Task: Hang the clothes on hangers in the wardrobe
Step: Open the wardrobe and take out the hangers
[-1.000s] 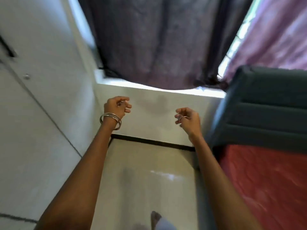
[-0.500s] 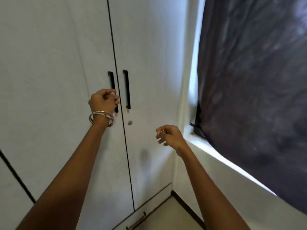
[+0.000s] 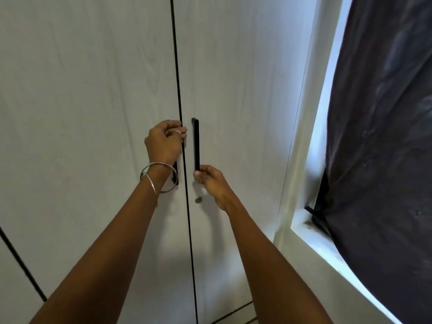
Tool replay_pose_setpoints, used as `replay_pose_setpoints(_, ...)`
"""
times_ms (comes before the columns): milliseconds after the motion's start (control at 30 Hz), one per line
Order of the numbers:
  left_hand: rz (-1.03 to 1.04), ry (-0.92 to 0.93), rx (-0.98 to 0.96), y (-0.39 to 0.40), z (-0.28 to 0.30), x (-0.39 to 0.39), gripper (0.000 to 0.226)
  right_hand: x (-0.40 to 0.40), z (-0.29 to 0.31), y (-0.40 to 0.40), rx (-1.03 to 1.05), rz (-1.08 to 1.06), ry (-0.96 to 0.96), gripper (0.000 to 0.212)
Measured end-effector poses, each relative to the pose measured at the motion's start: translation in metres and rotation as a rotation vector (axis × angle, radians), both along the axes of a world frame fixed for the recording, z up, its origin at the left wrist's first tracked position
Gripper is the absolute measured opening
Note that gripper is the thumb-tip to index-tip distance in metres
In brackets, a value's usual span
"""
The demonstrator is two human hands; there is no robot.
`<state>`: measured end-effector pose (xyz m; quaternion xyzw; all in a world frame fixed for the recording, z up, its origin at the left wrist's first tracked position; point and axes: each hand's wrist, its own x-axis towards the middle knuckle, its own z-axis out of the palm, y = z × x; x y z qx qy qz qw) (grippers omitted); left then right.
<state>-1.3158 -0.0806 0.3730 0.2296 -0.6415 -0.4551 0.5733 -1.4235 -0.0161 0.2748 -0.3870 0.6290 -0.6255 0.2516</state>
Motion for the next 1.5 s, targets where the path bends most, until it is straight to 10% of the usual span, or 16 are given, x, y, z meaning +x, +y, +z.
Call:
replay_pose_setpoints(333, -0.076, 0.01, 0.016, -0.004, -0.016, 0.002, 0.017, 0.027, -0.013, 0.026, -0.066, -0.233, 0.071, 0.032)
replay_pose_setpoints(500, -0.429, -0.026, 0.029, 0.038, -0.004, 0.0, 0.025, 0.038, -0.02, 0.093, -0.227, -0.405, 0.058, 0.024)
replay_pose_setpoints(900, -0.934, -0.194, -0.44, 0.193, -0.018, -0.079, 0.045, -0.037, -0.023, 0.284, -0.342, -0.72, 0.082, 0.025)
replay_pose_setpoints(1300, -0.883, -0.389, -0.613, 0.291, -0.079, -0.214, 0.067, -0.204, -0.032, 0.373, -0.12, -0.95, -0.218, 0.024)
replay_pose_setpoints(1500, -0.817, -0.457, -0.485, 0.29, -0.095, -0.234, 0.056, -0.228, -0.046, 0.374, -0.321, -1.047, -0.365, 0.033)
